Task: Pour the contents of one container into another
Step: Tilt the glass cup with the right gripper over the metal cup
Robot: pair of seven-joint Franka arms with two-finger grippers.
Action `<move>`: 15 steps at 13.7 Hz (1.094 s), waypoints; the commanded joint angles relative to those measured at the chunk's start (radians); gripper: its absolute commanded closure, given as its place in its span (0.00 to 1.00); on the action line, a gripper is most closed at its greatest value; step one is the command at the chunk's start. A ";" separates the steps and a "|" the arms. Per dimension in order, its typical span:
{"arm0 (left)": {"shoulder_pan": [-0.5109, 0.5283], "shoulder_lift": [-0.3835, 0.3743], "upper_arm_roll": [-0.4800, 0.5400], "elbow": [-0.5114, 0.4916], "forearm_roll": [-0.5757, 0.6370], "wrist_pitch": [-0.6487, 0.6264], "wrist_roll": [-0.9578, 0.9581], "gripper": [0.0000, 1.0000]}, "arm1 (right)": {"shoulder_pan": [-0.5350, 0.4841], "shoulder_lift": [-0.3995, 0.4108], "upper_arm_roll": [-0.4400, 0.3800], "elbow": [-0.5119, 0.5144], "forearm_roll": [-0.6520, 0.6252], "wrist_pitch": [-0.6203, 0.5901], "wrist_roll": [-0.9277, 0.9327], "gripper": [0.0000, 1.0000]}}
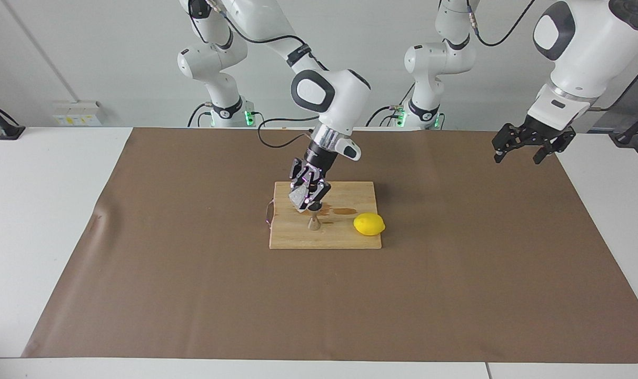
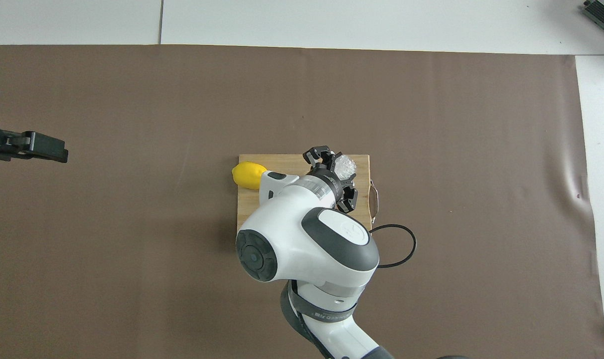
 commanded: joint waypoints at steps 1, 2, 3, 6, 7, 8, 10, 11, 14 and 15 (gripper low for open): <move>-0.004 -0.024 0.003 -0.025 -0.001 0.010 0.002 0.00 | -0.013 -0.015 0.012 -0.016 -0.020 -0.002 0.053 1.00; -0.005 -0.024 0.003 -0.023 -0.001 0.015 0.002 0.00 | -0.023 -0.015 0.014 -0.013 -0.010 0.007 0.058 1.00; -0.005 -0.024 0.003 -0.025 -0.001 0.015 0.002 0.00 | -0.027 -0.017 0.014 -0.008 0.018 0.010 0.059 1.00; -0.005 -0.024 0.003 -0.023 -0.001 0.015 0.002 0.00 | -0.087 -0.018 0.015 -0.008 0.133 0.065 0.049 1.00; -0.005 -0.024 0.003 -0.023 -0.001 0.015 0.002 0.00 | -0.098 -0.018 0.016 -0.003 0.162 0.071 0.049 1.00; -0.004 -0.024 0.003 -0.023 -0.001 0.015 0.002 0.00 | -0.104 -0.023 0.016 -0.003 0.189 0.084 0.049 1.00; -0.005 -0.024 0.003 -0.023 -0.001 0.018 0.001 0.00 | -0.113 -0.027 0.016 -0.002 0.239 0.090 0.049 1.00; -0.005 -0.024 0.003 -0.023 -0.001 0.018 0.001 0.00 | -0.122 -0.032 0.016 0.000 0.271 0.088 0.047 1.00; -0.005 -0.024 0.003 -0.023 -0.001 0.018 0.001 0.00 | -0.141 -0.066 0.016 -0.002 0.355 0.084 0.038 1.00; -0.005 -0.024 0.003 -0.023 -0.001 0.018 0.001 0.00 | -0.150 -0.072 0.016 -0.003 0.392 0.079 0.029 1.00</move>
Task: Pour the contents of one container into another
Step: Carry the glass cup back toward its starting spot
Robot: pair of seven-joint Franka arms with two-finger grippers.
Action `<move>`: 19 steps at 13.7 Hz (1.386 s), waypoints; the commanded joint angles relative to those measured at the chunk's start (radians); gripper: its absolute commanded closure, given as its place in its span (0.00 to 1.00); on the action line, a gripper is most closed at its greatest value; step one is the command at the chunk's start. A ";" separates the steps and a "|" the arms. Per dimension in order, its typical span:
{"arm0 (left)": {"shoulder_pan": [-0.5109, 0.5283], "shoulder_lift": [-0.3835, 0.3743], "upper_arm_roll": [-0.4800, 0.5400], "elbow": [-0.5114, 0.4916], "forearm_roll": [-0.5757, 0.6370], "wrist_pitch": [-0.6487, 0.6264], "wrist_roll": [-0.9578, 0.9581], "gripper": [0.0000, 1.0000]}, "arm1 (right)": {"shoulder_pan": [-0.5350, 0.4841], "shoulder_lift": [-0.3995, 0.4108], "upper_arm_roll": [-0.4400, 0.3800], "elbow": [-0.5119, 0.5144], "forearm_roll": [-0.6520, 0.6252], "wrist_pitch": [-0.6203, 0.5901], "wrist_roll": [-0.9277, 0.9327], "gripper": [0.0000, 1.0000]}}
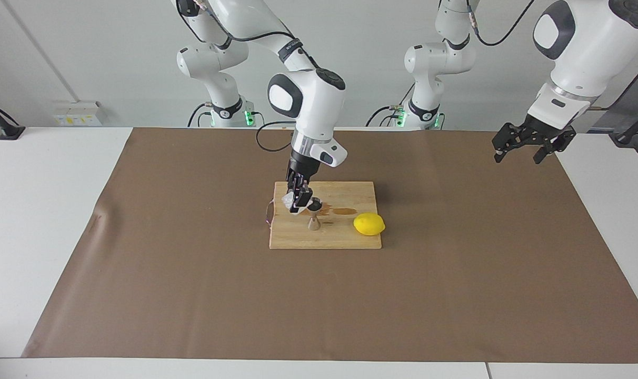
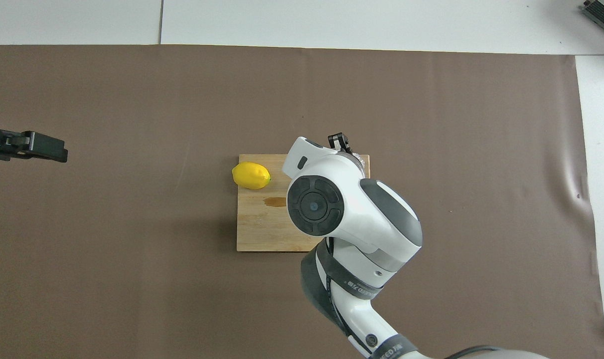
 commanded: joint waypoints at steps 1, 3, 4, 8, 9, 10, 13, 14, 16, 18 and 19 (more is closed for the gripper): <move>-0.004 -0.023 0.003 -0.023 -0.001 0.014 0.001 0.00 | -0.035 -0.030 0.016 -0.009 0.097 -0.003 -0.036 1.00; -0.004 -0.023 0.003 -0.023 -0.001 0.017 0.001 0.00 | -0.050 -0.030 0.016 -0.010 0.146 -0.005 -0.044 1.00; -0.004 -0.023 0.003 -0.023 -0.001 0.018 0.001 0.00 | -0.062 -0.029 0.016 -0.011 0.167 -0.005 -0.065 1.00; -0.004 -0.023 0.003 -0.023 -0.001 0.014 0.002 0.00 | -0.128 -0.033 0.016 -0.024 0.333 -0.009 -0.176 1.00; -0.004 -0.023 0.003 -0.023 -0.001 0.012 0.002 0.00 | -0.151 -0.033 0.016 -0.033 0.377 -0.008 -0.214 1.00; -0.004 -0.023 0.003 -0.023 -0.001 0.012 0.002 0.00 | -0.173 -0.036 0.016 -0.049 0.419 -0.005 -0.257 1.00; -0.004 -0.023 0.003 -0.023 -0.001 0.017 0.001 0.00 | -0.267 -0.055 0.016 -0.115 0.566 0.003 -0.384 1.00; -0.004 -0.023 0.003 -0.023 -0.001 0.017 0.001 0.00 | -0.306 -0.065 0.016 -0.144 0.632 0.006 -0.453 1.00; -0.004 -0.023 0.003 -0.023 -0.001 0.013 0.002 0.00 | -0.390 -0.081 0.014 -0.207 0.742 0.047 -0.620 1.00; -0.004 -0.023 0.003 -0.023 -0.001 0.009 0.002 0.00 | -0.465 -0.088 0.014 -0.260 0.822 0.051 -0.708 1.00; -0.002 -0.023 0.003 -0.023 -0.001 0.010 0.002 0.00 | -0.492 -0.087 0.014 -0.279 0.859 0.051 -0.749 1.00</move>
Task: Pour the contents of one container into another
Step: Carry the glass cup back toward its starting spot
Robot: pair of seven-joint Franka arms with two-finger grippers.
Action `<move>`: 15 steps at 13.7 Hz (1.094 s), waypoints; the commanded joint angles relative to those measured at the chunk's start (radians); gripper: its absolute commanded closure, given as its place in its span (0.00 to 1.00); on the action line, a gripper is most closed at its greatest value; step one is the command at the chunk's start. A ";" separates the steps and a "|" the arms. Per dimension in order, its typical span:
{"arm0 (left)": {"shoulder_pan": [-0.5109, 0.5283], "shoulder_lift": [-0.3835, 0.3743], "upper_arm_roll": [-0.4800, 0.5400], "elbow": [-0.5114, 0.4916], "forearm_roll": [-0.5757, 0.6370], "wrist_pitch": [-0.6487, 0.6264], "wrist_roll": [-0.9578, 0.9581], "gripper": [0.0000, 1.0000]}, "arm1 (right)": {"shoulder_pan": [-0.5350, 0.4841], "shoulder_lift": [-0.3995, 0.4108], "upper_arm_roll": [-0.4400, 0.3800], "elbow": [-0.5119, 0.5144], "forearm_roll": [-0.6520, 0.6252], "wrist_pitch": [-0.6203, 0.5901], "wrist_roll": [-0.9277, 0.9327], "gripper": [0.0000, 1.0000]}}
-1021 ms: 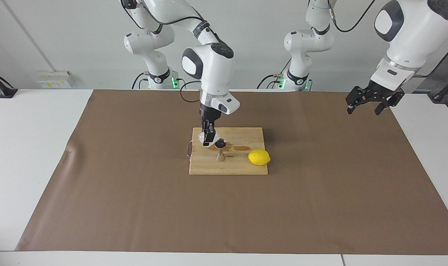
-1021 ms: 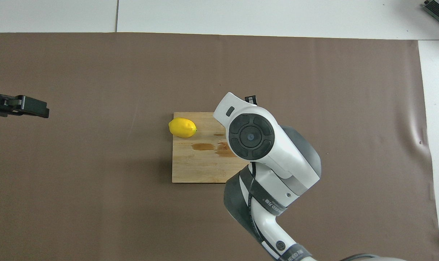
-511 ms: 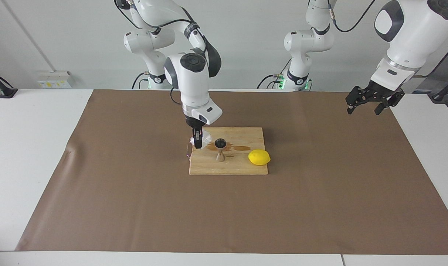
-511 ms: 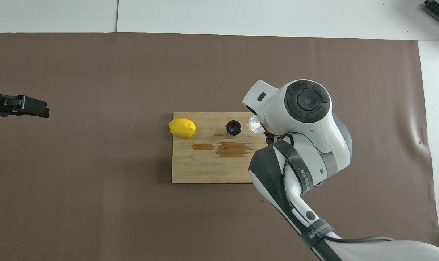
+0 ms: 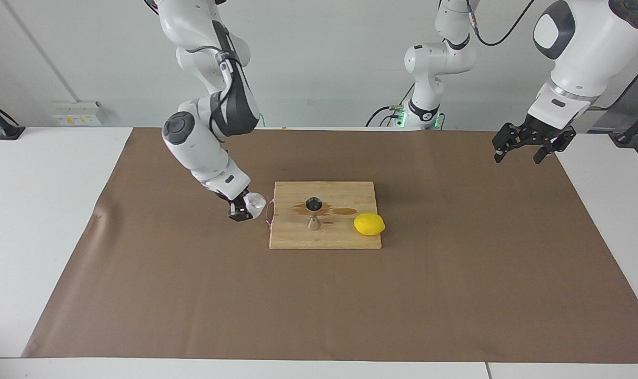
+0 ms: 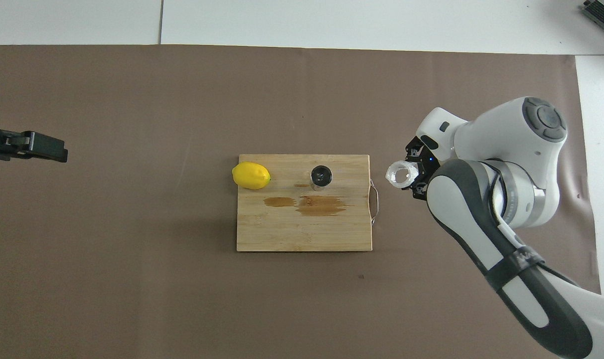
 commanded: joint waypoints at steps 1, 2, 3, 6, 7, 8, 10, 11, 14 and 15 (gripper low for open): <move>-0.004 -0.023 0.003 -0.023 -0.001 0.013 0.002 0.00 | -0.082 -0.039 0.016 -0.103 0.102 0.031 -0.131 1.00; -0.004 -0.023 0.003 -0.023 -0.001 0.016 0.002 0.00 | -0.105 -0.033 0.016 -0.115 0.123 0.031 -0.179 1.00; -0.004 -0.023 0.003 -0.023 -0.001 0.016 0.002 0.00 | -0.129 -0.023 0.016 -0.125 0.130 0.031 -0.220 1.00; -0.004 -0.023 0.003 -0.023 -0.001 0.013 0.001 0.00 | -0.206 0.006 0.016 -0.151 0.131 0.020 -0.318 1.00; -0.004 -0.021 0.003 -0.022 -0.001 0.016 0.001 0.00 | -0.224 0.010 0.016 -0.166 0.133 0.021 -0.343 1.00; -0.004 -0.023 0.003 -0.023 -0.001 0.016 0.001 0.00 | -0.237 0.010 0.016 -0.180 0.137 0.021 -0.362 1.00; -0.004 -0.023 0.003 -0.023 -0.001 0.016 0.001 0.00 | -0.263 0.023 0.016 -0.194 0.137 0.021 -0.383 0.95; -0.004 -0.023 0.003 -0.023 -0.001 0.016 0.001 0.00 | -0.274 0.024 0.016 -0.200 0.137 0.023 -0.389 0.89; -0.005 -0.023 0.003 -0.023 -0.001 0.016 -0.001 0.00 | -0.284 0.024 0.013 -0.206 0.137 0.026 -0.403 0.17; -0.005 -0.023 0.003 -0.022 -0.001 0.016 -0.001 0.00 | -0.287 0.024 0.013 -0.206 0.137 0.021 -0.405 0.00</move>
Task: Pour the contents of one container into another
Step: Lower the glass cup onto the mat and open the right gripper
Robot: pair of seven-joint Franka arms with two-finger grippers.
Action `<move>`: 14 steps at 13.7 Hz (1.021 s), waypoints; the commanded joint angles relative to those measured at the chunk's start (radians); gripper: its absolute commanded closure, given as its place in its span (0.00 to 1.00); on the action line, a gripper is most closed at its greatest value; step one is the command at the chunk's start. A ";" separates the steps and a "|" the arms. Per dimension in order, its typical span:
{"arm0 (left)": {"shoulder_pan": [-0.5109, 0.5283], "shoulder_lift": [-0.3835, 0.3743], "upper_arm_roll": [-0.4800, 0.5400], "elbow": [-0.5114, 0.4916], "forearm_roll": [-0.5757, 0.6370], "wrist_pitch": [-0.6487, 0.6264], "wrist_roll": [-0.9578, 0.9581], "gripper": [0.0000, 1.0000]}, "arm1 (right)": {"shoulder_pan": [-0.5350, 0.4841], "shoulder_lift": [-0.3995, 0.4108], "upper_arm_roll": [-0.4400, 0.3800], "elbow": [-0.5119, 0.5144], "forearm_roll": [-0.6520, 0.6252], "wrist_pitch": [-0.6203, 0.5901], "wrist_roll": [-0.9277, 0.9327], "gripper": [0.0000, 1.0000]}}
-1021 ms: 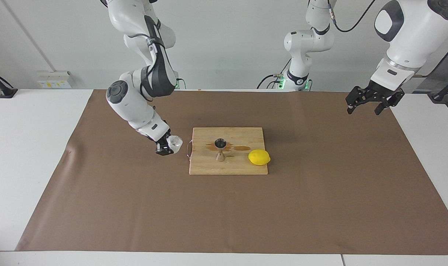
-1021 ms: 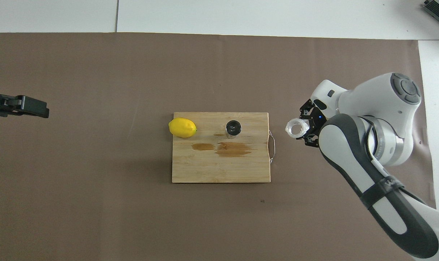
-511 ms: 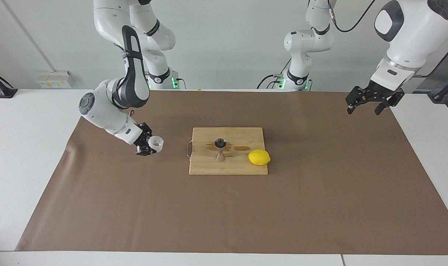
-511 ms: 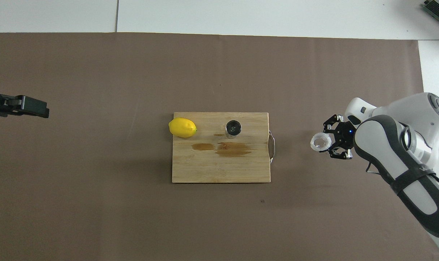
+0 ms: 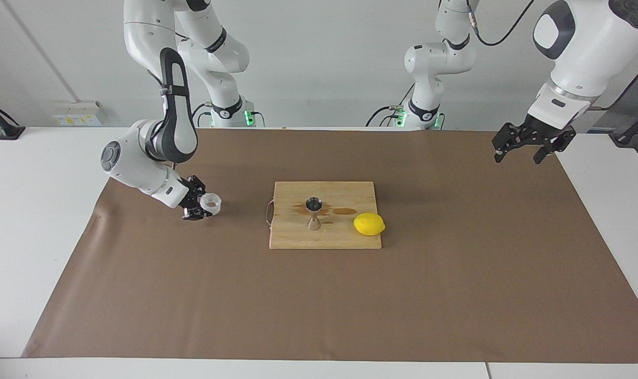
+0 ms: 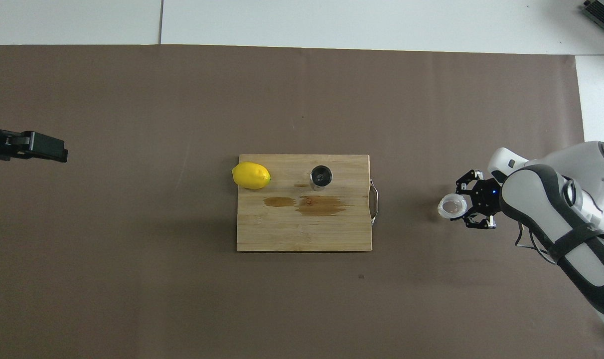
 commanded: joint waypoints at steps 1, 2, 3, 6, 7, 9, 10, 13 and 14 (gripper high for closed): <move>-0.005 -0.023 0.003 -0.022 -0.001 0.016 0.001 0.00 | -0.024 -0.009 0.013 -0.018 0.034 0.011 -0.037 0.00; -0.005 -0.023 0.003 -0.022 -0.001 0.016 -0.001 0.00 | -0.029 -0.010 0.013 -0.017 0.034 0.008 -0.037 0.00; -0.005 -0.023 0.003 -0.023 -0.001 0.016 0.001 0.00 | -0.031 -0.020 0.012 -0.015 0.032 0.003 -0.034 0.00; -0.005 -0.023 0.003 -0.022 -0.001 0.016 -0.001 0.00 | -0.055 -0.072 0.010 -0.004 0.031 -0.018 -0.030 0.00; -0.005 -0.023 0.003 -0.022 -0.001 0.016 -0.001 0.00 | -0.060 -0.096 0.009 0.006 0.031 -0.023 -0.019 0.00; -0.005 -0.023 0.003 -0.022 -0.001 0.016 -0.001 0.00 | -0.058 -0.154 0.007 0.014 0.025 -0.038 0.065 0.00; -0.005 -0.023 0.003 -0.022 -0.001 0.016 -0.001 0.00 | -0.057 -0.180 0.007 0.020 0.020 -0.063 0.134 0.00; -0.005 -0.023 0.003 -0.022 -0.001 0.016 -0.001 0.00 | -0.032 -0.251 0.013 0.064 -0.006 -0.075 0.345 0.00; -0.005 -0.023 0.003 -0.022 -0.001 0.016 -0.001 0.00 | -0.014 -0.271 0.019 0.086 -0.065 -0.081 0.454 0.00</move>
